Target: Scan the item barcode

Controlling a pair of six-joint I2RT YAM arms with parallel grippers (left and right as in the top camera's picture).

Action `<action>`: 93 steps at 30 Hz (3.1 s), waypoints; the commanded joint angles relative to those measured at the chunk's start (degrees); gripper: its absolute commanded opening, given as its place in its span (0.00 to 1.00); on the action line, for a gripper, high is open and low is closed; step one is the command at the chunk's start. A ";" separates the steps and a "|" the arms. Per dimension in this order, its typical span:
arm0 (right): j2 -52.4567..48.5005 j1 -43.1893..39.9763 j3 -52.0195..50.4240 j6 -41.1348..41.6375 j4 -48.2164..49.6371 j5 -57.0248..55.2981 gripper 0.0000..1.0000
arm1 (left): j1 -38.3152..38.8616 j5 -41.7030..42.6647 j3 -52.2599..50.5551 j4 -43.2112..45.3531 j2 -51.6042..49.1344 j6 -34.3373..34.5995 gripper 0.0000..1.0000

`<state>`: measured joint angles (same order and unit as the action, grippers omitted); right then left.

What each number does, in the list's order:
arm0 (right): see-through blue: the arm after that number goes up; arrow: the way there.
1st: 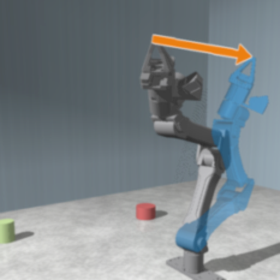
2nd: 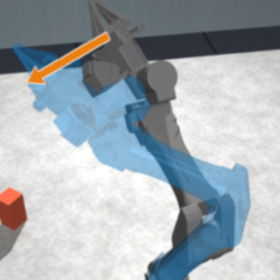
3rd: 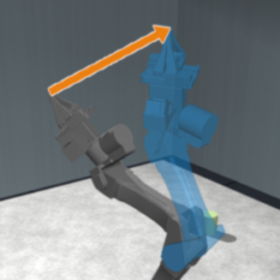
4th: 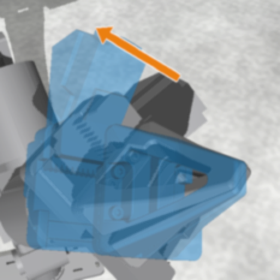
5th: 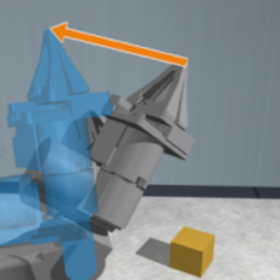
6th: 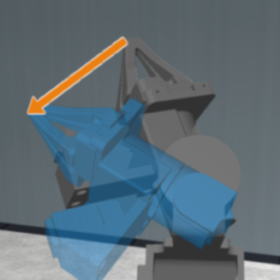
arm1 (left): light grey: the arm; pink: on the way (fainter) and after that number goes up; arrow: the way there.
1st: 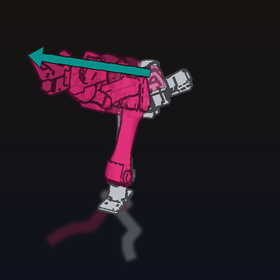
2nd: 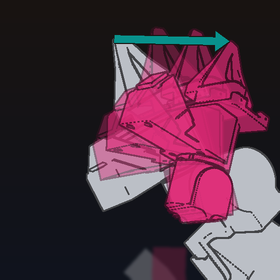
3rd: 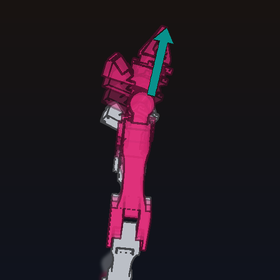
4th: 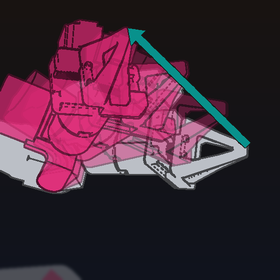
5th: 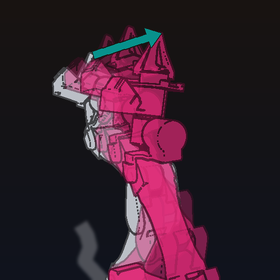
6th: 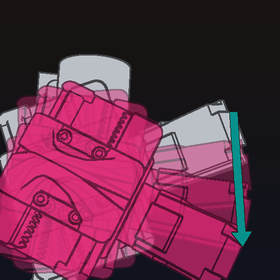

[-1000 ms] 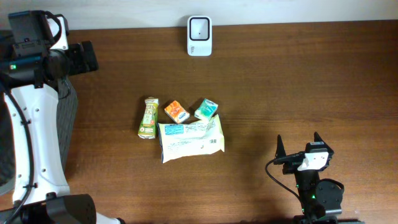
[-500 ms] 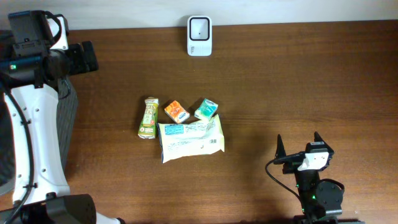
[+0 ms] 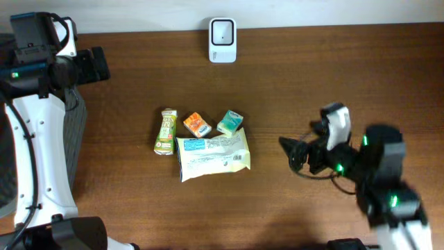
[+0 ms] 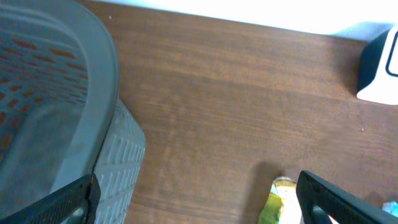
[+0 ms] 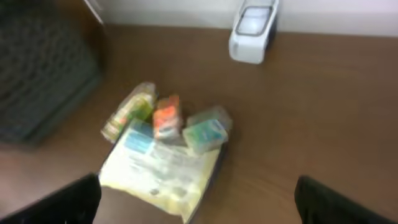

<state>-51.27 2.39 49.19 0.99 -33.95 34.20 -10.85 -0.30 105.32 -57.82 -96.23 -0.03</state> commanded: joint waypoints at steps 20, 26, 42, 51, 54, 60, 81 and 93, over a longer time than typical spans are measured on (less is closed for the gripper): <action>-54.21 41.92 16.74 24.85 27.15 -3.41 0.69 | -0.09 0.04 0.04 -0.17 -0.09 -0.85 0.99; -54.21 42.38 16.79 23.63 10.49 -17.53 0.68 | -0.09 0.04 0.04 -0.17 -0.09 -0.85 0.99; -54.23 17.05 19.19 17.77 -1.09 -33.11 0.75 | -0.09 0.04 0.04 -0.17 -0.09 -0.85 0.99; -54.58 15.85 14.60 15.78 1.09 -12.55 0.55 | -0.09 0.04 0.04 -0.17 -0.09 -0.85 0.99; -57.02 15.21 13.99 15.52 3.21 -11.78 0.55 | -0.09 0.04 0.04 -0.17 -0.09 -0.83 0.99; -57.96 12.83 14.01 15.78 3.67 -9.75 0.17 | -0.09 0.04 0.04 -0.17 -0.09 -0.83 0.99; -58.73 25.24 28.26 19.61 -7.34 -6.49 0.60 | -0.09 0.04 0.04 -0.17 -0.09 -0.85 0.99; -59.80 27.34 26.77 26.43 -20.37 -22.67 0.59 | -0.09 0.07 0.04 -0.17 -0.09 -0.85 0.99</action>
<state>-111.77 32.16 75.94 27.24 -53.95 13.45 -10.85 -0.27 105.25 -57.93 -96.23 -0.03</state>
